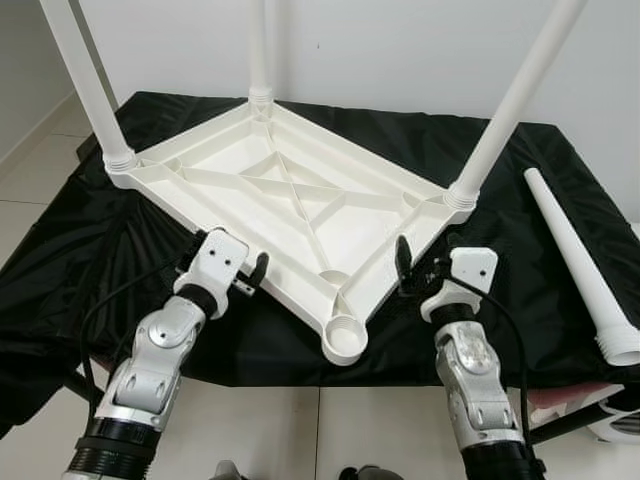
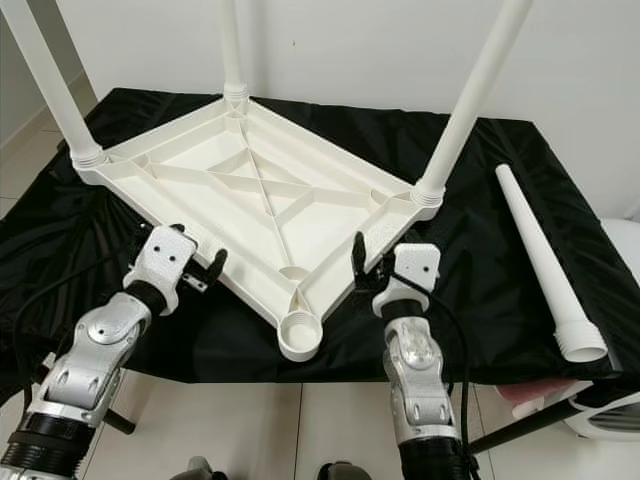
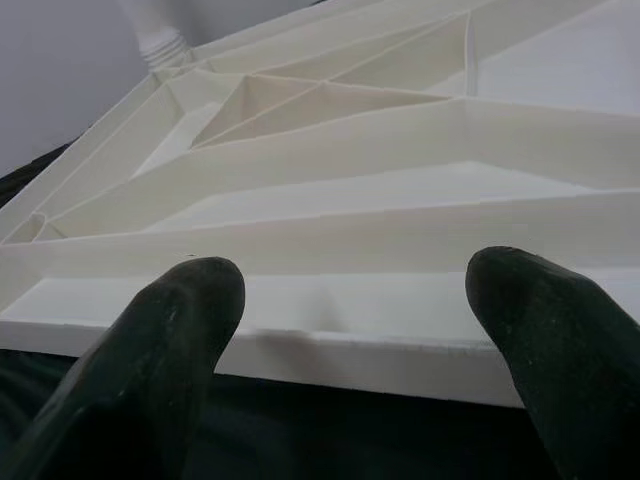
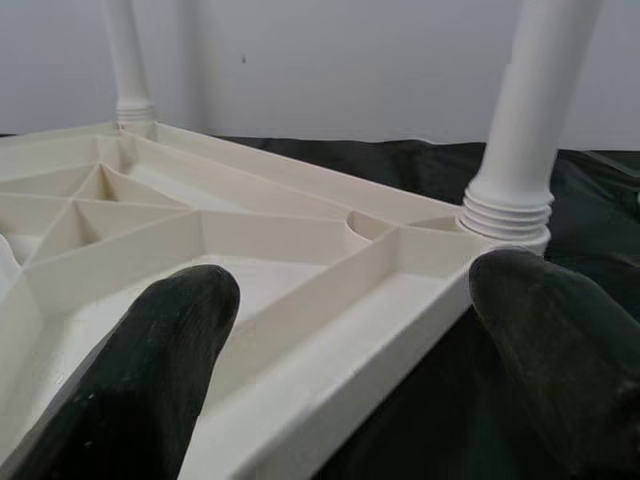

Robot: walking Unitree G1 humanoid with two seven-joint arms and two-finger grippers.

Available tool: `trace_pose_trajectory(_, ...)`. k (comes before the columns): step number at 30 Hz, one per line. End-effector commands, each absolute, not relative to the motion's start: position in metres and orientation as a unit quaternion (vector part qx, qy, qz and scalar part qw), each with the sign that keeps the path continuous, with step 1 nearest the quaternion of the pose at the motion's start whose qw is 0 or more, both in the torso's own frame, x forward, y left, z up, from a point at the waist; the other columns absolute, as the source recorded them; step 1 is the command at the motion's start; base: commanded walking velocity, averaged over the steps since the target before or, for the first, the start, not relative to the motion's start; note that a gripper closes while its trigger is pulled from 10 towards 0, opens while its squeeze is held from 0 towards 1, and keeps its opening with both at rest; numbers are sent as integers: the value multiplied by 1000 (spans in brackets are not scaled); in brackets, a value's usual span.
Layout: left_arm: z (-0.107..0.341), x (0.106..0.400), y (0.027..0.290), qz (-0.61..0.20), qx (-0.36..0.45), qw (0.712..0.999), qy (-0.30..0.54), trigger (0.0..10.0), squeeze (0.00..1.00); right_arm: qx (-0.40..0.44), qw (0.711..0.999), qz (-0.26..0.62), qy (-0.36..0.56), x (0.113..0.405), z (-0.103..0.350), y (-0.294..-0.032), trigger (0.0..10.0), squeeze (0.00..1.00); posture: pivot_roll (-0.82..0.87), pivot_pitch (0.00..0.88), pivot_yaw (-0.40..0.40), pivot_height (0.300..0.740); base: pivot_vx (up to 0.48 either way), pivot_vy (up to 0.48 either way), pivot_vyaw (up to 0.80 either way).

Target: Building children table

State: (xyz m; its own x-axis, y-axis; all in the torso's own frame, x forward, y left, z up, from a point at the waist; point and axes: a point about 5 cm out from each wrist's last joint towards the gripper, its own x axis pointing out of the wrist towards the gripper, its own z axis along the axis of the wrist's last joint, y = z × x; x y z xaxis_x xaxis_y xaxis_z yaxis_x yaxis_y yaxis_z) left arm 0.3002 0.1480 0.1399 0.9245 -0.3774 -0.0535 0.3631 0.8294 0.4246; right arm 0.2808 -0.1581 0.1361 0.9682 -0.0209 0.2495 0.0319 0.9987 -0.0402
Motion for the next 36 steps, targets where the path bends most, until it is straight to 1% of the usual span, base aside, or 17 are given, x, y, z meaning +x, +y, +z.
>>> trace_pose_trajectory(1, 133, 299, 149, -196, 235, 952, 1, 10000, 0, -29, 992, -34, -118, 278, 134, -162, 10000, 0, -66, 68, 10, 740, 0, 0, 0)
trace_pose_trajectory(2, 131, 299, 151, -191, 236, 953, 8, 10000, 0, -35, 991, -64, -109, 276, 131, -167, 10000, 0, -67, 68, 10, 740, 0, 0, 0)
trace_pose_trajectory(3, 131, 299, 151, -191, 236, 953, 8, 10000, 0, -35, 991, -64, -109, 276, 131, -167, 10000, 0, -67, 68, 10, 740, 0, 0, 0)
trace_pose_trajectory(6, 127, 299, 154, -184, 244, 952, 20, 10000, 0, -51, 987, -124, -93, 273, 125, -176, 10000, 0, -67, 67, 12, 740, 0, 0, 0)
trace_pose_trajectory(7, 127, 299, 154, -184, 244, 952, 20, 10000, 0, -51, 987, -124, -93, 273, 125, -176, 10000, 0, -67, 67, 12, 740, 0, 0, 0)
trace_pose_trajectory(9, 125, 299, 154, -186, 248, 950, 24, 10000, 0, -62, 982, -153, -90, 274, 125, -180, 10000, 0, -66, 64, 12, 740, 0, 0, 0)
trace_pose_trajectory(20, 115, 296, 150, -203, 261, 943, 47, 10000, 0, -55, 981, -177, -63, 282, 123, -184, 10000, 0, -64, 72, 15, 740, 0, 0, 0)
trace_pose_trajectory(26, 115, 294, 147, -206, 259, 943, 47, 10000, 0, -58, 972, -224, -31, 286, 117, -190, 10000, 0, -63, 77, 14, 740, 0, 0, 0)
trace_pose_trajectory(28, 116, 294, 147, -205, 258, 943, 46, 10000, 0, -69, 965, -253, -14, 289, 113, -195, 10000, 0, -56, 78, 11, 740, 0, 0, 0)
trace_pose_trajectory(31, 117, 294, 146, -204, 257, 944, 45, 10000, 0, -66, 963, -262, -5, 290, 111, -196, 10000, 0, -56, 78, 11, 740, 0, 0, 0)
trace_pose_trajectory(36, 121, 293, 147, -201, 257, 944, 42, 10000, 0, -54, 973, -224, -1, 301, 110, -187, 10000, 0, -46, 82, 6, 740, 0, 0, 0)
